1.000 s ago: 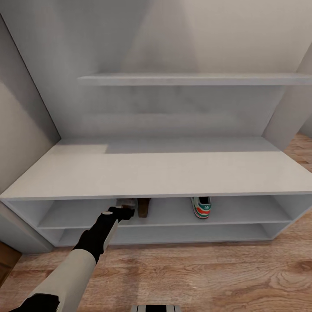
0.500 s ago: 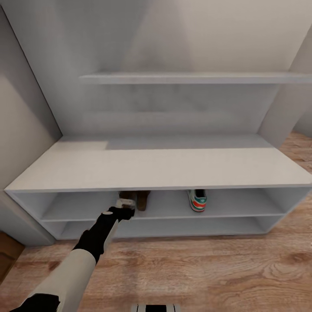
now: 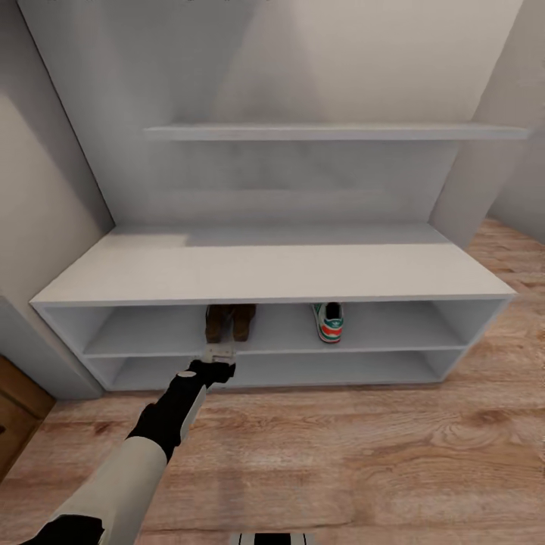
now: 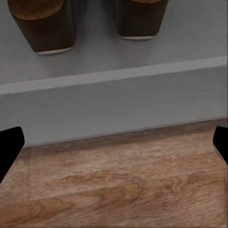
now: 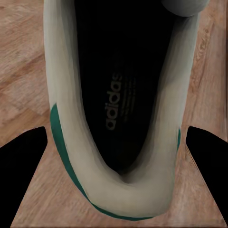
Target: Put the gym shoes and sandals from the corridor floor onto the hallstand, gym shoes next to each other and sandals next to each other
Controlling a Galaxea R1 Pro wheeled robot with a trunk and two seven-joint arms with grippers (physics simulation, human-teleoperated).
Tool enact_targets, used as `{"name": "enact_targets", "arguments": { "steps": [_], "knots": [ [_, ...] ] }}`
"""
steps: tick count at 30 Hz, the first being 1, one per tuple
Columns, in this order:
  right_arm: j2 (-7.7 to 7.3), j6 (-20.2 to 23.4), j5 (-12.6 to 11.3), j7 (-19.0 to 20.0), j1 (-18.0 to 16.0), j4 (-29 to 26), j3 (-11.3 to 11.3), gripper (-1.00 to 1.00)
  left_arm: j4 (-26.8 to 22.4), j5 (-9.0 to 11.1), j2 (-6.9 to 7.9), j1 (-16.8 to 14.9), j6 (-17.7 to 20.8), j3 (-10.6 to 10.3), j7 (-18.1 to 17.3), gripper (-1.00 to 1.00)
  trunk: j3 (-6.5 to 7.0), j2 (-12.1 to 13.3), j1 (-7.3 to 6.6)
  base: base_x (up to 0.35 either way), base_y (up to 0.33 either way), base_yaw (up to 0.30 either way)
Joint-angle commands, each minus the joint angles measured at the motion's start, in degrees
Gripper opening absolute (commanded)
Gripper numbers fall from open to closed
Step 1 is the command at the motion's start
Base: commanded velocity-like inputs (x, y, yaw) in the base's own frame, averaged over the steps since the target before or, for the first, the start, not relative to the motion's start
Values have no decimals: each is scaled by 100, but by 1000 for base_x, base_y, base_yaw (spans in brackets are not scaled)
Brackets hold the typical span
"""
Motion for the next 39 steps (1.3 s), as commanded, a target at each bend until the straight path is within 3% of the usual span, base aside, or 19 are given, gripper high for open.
{"name": "enact_targets", "arguments": {
  "steps": [1, 5, 11, 12, 15, 16, 22, 24, 28, 33, 39],
  "knots": [
    [1, 23, -55, -25, -2, -7, 7, -100, -9, -52, 5, 19, -88, 0, -20, 100, -5, -2, -5, -314, -74, 0],
    [32, 21, -48, -23, -2, 18, 11, -100, -14, -31, 59, 575, -783, 29, -69, 100, -5, -2, -5, -314, -73, 0],
    [97, 16, -37, 0, -2, 60, 24, -100, -6, 52, 375, 1415, -1947, 54, -292, 100, -5, -2, -5, -314, -68, 0],
    [114, 15, -34, 2, -2, 69, 27, -100, -8, 119, 494, 1692, -2257, 68, -518, 100, -5, -2, -5, -314, -19, 0],
    [123, 9, -12, 10, -2, 140, 34, -100, -11, 421, 792, 1973, -2650, 270, -968, 100, -5, -2, -5, -314, -8, 0],
    [124, 8, 5, 10, -2, 150, 35, -100, -7, 478, 846, 1998, -2685, 307, -1069, 100, -5, -2, -5, -309, -4, 0],
    [126, -17, 353, 91, -2, 362, 38, -100, 195, 1069, 1515, 2090, -2853, 577, -2686, 100, -5, -2, -5, -205, -1, 0],
    [129, -19, 464, 221, -2, 457, 38, -100, 316, 1211, 1621, 2113, -2898, 672, -2945, 100, -5, -2, -5, -82, 0, 0],
    [134, -34, 648, 542, -2, 577, 32, -100, 595, 1329, 1720, 2157, -3157, 790, -3184, 100, -5, -2, -5, -24, 0, 0],
    [144, -56, 674, 610, -2, 603, 30, -100, 654, 1330, 1733, 2165, -3240, 806, -3230, 100, -5, -2, -5, -4, 0, 0],
    [308, -64, 687, 625, -2, 561, 22, -100, 661, 1335, 1726, 2167, -3253, 806, -3239, 100, -5, -2, -5, 0, 0, 0]
  ]
}}
